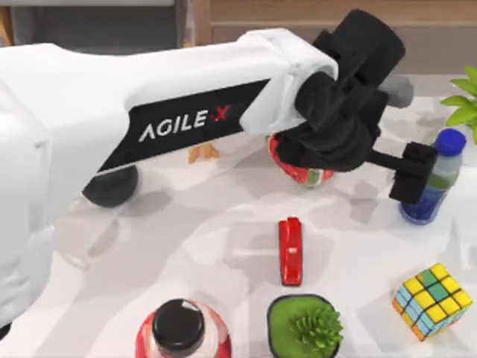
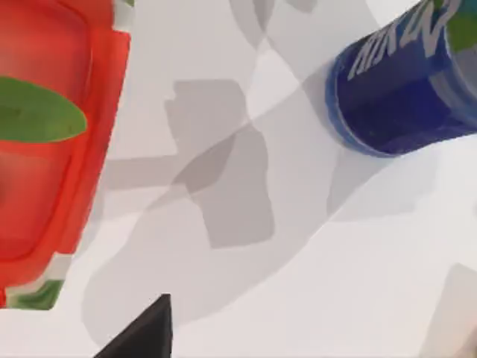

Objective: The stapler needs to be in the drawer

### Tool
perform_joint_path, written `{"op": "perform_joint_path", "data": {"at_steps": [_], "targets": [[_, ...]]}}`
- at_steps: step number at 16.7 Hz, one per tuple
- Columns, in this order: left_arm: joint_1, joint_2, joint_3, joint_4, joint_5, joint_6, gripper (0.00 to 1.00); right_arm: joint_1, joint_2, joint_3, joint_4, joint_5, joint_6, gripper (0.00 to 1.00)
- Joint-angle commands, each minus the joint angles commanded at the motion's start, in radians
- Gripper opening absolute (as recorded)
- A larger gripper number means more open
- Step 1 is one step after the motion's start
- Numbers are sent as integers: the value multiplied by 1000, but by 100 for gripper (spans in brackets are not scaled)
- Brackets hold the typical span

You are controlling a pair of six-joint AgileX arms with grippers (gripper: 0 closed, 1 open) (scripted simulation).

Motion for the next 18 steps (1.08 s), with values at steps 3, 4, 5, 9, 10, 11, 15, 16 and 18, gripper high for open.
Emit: {"op": "perform_joint_path", "data": {"at_steps": [3, 4, 5, 9, 10, 11, 15, 16, 18], "targets": [[-13, 78, 103, -272, -55, -205, 100, 0, 0, 0, 0, 0, 0, 100], [-13, 100, 135, -353, -71, -266, 100, 0, 0, 0, 0, 0, 0, 100], [-12, 118, 164, -422, -85, -319, 100, 0, 0, 0, 0, 0, 0, 100], [3, 160, 258, -612, -124, -469, 100, 0, 0, 0, 0, 0, 0, 100], [7, 164, 271, -637, -129, -488, 100, 0, 0, 0, 0, 0, 0, 100], [9, 166, 278, -650, -131, -499, 100, 0, 0, 0, 0, 0, 0, 100], [10, 167, 279, -653, -132, -501, 100, 0, 0, 0, 0, 0, 0, 100], [10, 167, 279, -653, -132, -501, 100, 0, 0, 0, 0, 0, 0, 100], [6, 165, 274, -648, -131, -501, 100, 0, 0, 0, 0, 0, 0, 100]]}}
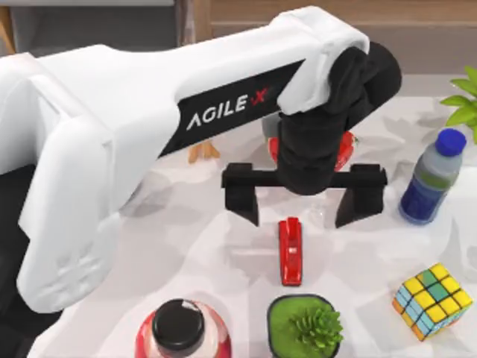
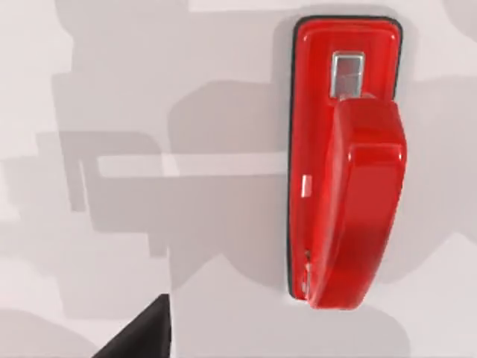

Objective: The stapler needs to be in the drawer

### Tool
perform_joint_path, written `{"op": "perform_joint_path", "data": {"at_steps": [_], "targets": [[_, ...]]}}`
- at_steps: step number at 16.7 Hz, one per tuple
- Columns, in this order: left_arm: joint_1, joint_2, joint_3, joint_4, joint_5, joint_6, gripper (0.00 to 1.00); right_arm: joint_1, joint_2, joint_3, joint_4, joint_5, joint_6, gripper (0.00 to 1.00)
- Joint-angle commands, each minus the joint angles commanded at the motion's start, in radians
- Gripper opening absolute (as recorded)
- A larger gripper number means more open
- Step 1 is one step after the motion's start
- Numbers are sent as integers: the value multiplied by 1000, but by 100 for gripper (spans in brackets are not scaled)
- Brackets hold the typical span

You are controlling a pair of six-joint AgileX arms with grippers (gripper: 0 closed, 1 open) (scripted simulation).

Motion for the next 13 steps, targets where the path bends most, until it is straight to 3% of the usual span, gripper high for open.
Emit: {"op": "perform_joint_path", "data": {"at_steps": [7, 12, 13], "targets": [[5, 47, -165, 217, 0, 2, 100, 0, 0, 0, 0, 0, 0, 100], [5, 54, -185, 238, 0, 2, 100, 0, 0, 0, 0, 0, 0, 100], [5, 54, -185, 238, 0, 2, 92, 0, 0, 0, 0, 0, 0, 100]]}}
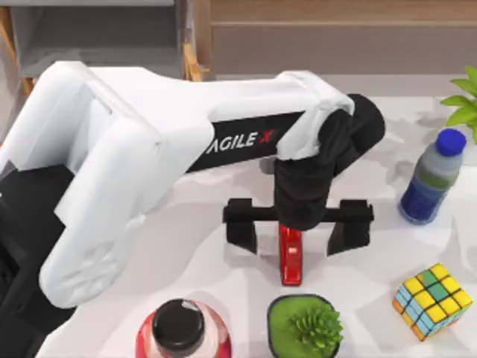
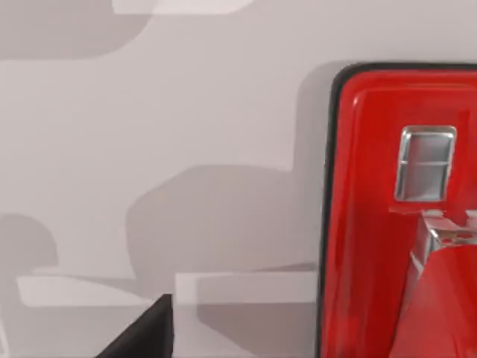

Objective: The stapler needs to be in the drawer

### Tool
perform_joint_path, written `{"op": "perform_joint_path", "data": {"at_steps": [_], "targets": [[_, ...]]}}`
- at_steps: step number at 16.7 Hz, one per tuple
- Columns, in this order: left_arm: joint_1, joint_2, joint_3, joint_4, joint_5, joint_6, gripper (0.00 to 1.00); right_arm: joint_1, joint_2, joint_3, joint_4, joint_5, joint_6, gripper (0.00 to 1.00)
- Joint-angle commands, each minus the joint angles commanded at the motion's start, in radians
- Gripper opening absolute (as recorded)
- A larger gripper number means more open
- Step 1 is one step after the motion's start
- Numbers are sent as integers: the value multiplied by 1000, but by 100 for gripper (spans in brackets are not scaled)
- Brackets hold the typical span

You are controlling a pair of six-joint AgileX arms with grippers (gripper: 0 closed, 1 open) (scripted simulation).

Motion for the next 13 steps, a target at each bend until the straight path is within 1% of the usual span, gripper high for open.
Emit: {"op": "perform_joint_path", "data": {"at_steps": [12, 13], "targets": [[0, 0, 0, 0, 0, 0, 2, 0, 0, 0, 0, 0, 0, 100], [0, 0, 0, 0, 0, 0, 0, 0, 0, 0, 0, 0, 0, 100]]}}
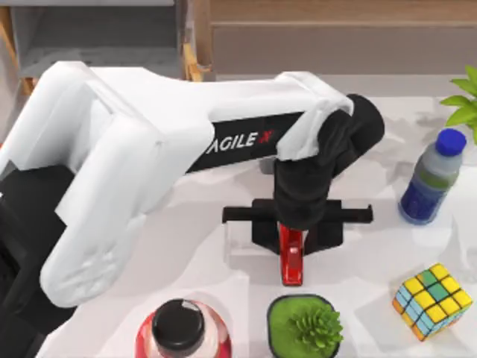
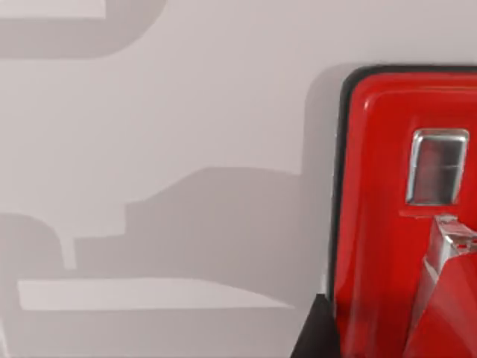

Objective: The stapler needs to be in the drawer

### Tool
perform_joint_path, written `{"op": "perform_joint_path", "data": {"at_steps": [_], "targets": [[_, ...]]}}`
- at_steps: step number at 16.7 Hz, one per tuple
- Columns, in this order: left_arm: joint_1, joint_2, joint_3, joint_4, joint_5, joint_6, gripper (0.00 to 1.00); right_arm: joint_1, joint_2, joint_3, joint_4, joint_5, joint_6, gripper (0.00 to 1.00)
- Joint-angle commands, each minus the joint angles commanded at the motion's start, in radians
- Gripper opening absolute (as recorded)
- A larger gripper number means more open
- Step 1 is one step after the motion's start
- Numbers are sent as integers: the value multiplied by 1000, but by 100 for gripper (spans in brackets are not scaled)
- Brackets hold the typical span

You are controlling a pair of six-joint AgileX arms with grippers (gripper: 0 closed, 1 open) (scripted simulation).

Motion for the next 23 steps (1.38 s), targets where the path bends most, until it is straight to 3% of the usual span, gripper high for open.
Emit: {"op": "perform_joint_path", "data": {"at_steps": [23], "targets": [[22, -57, 92, -117, -8, 24, 0, 0, 0, 0, 0, 0, 0, 100]]}}
